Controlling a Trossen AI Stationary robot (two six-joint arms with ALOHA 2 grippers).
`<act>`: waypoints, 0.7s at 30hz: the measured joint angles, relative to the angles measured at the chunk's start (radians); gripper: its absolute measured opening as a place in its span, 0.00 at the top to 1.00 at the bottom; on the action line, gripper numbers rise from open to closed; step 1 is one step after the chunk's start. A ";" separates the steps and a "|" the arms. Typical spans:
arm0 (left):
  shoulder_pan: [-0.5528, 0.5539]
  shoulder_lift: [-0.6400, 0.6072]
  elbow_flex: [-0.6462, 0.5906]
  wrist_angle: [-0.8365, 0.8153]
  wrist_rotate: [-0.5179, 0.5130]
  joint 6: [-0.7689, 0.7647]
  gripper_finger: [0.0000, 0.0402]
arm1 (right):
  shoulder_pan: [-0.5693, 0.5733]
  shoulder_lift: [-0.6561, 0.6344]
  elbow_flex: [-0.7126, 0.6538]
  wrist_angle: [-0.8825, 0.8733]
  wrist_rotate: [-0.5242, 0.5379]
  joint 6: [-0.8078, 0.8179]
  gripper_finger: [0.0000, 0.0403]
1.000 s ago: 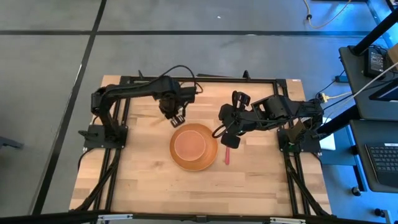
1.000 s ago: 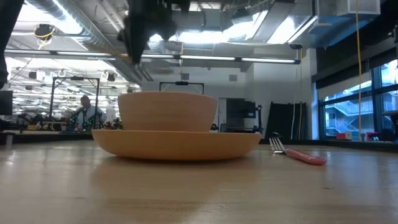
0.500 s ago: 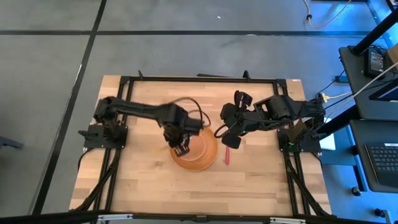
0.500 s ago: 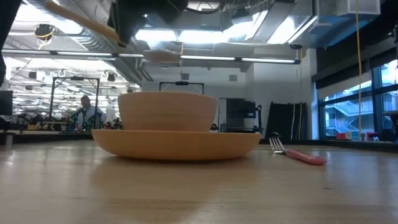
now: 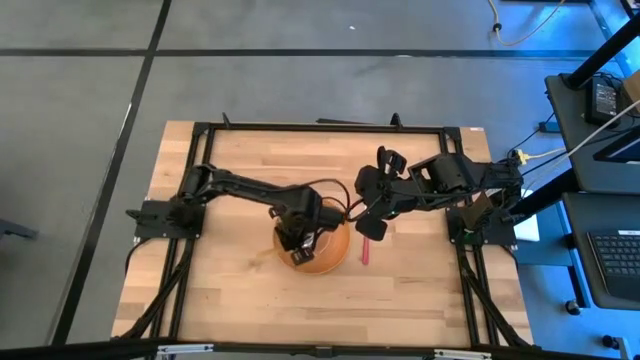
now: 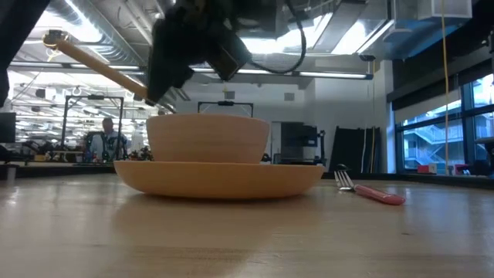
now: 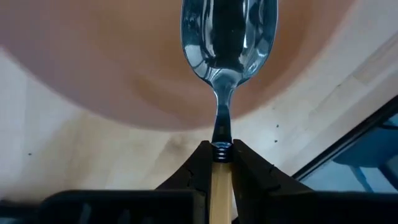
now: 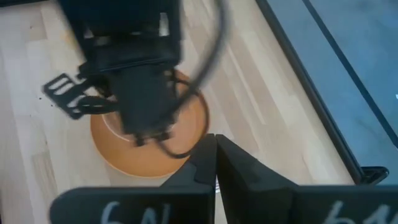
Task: Set table place
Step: Put the light yellow spoon into the orange bowl
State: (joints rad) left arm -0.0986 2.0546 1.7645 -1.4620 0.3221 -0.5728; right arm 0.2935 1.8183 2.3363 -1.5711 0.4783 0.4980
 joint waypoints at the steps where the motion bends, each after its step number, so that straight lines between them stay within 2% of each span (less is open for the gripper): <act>1: 0.012 0.001 0.000 -0.003 0.003 0.009 0.92 | 0.000 0.000 0.000 0.000 0.000 -0.001 0.97; 7: 0.089 0.001 0.000 -0.015 0.015 0.054 0.92 | 0.000 0.000 0.000 0.000 0.000 -0.001 0.97; 12: 0.143 0.001 0.000 -0.014 0.109 0.109 0.86 | 0.000 0.000 0.000 0.000 0.000 -0.004 0.97; 21: 0.167 0.001 0.000 -0.010 0.129 0.115 0.85 | 0.000 0.000 0.000 0.000 0.000 -0.007 0.97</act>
State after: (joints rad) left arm 0.0682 2.0560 1.7645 -1.4717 0.4512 -0.4580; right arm 0.2935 1.8183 2.3363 -1.5711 0.4784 0.4911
